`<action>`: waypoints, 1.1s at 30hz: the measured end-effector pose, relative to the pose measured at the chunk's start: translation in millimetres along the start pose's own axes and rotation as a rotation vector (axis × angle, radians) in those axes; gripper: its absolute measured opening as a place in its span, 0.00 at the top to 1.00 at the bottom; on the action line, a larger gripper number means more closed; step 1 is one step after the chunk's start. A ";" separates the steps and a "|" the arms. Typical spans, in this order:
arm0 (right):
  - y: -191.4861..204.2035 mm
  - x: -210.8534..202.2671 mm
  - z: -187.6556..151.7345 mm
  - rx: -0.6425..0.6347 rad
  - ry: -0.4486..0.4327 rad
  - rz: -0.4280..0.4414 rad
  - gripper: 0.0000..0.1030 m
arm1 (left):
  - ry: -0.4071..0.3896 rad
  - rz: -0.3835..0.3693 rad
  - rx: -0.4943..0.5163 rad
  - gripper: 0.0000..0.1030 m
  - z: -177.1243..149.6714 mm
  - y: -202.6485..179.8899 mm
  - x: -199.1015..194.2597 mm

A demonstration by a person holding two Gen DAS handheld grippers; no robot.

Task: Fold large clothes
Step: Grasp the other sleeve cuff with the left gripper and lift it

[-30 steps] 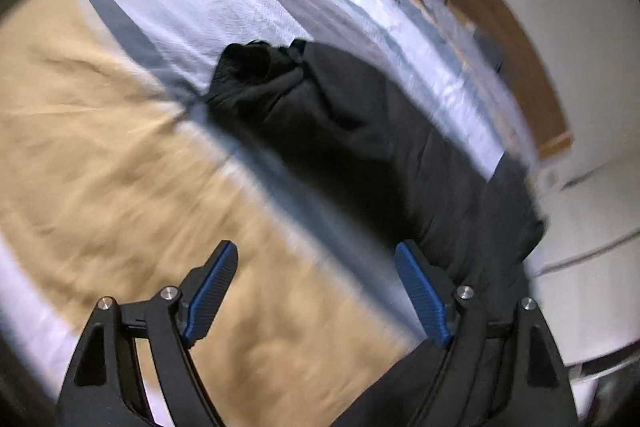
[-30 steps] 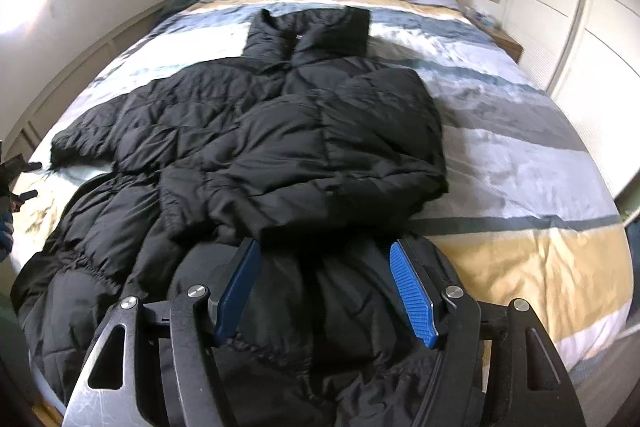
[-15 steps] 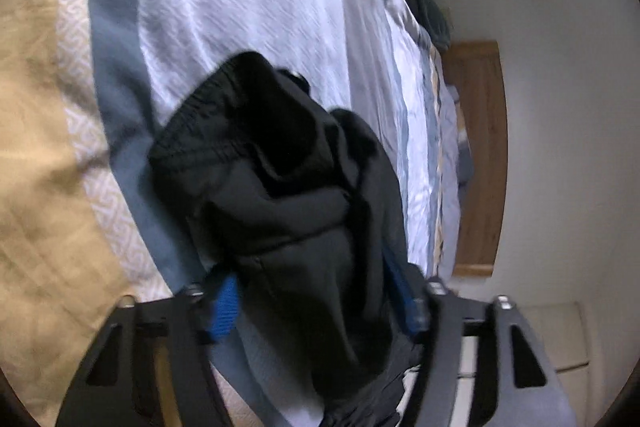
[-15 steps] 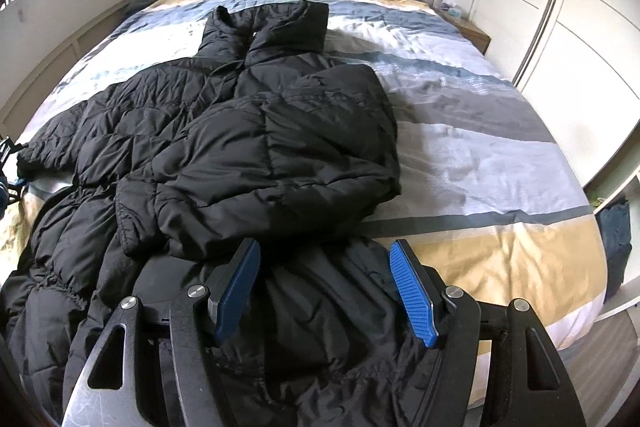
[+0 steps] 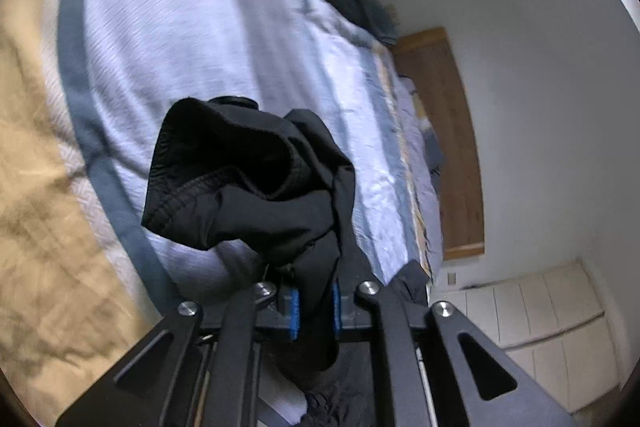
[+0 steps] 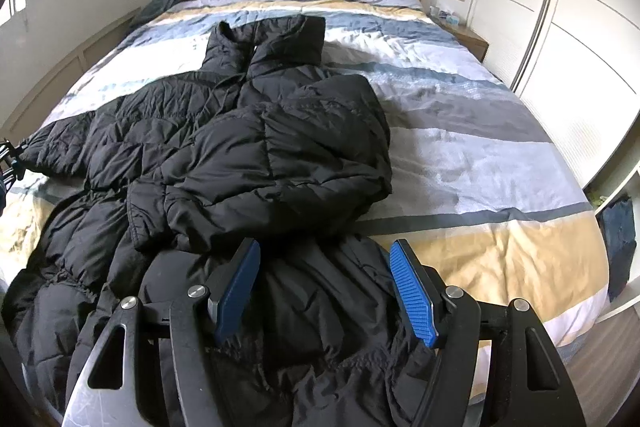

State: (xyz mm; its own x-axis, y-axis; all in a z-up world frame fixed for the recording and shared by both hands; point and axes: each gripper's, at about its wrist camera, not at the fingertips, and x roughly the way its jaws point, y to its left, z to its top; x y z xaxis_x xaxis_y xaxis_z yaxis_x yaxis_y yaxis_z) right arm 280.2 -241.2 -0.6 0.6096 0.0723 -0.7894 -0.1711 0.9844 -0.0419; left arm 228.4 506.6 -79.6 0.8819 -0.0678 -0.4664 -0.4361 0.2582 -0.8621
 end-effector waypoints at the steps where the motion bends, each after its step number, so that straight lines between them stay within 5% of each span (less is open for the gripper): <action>1: -2.3 -2.3 -1.1 0.005 -0.005 0.000 0.35 | 0.003 -0.016 0.016 0.90 -2.0 -7.9 -2.5; 14: -37.8 -37.2 -21.0 0.080 -0.076 0.005 0.35 | 0.087 -0.111 0.366 0.90 -92.4 -137.1 -33.9; 22: -55.0 -50.0 -33.1 0.117 -0.102 0.005 0.35 | 0.199 -0.153 0.583 0.90 -182.4 -214.4 -27.4; 33: -77.3 -57.3 -46.7 0.163 -0.122 0.016 0.35 | 0.375 -0.076 0.783 0.90 -316.2 -228.6 8.9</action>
State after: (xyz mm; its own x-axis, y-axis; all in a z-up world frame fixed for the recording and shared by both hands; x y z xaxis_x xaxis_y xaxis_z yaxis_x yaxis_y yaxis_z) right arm 222.3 -329.0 19.3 0.6984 0.0976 -0.7090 -0.0599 0.9951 0.0780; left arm 279.3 142.2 50.6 0.7264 -0.3891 -0.5665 -0.0089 0.8189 -0.5738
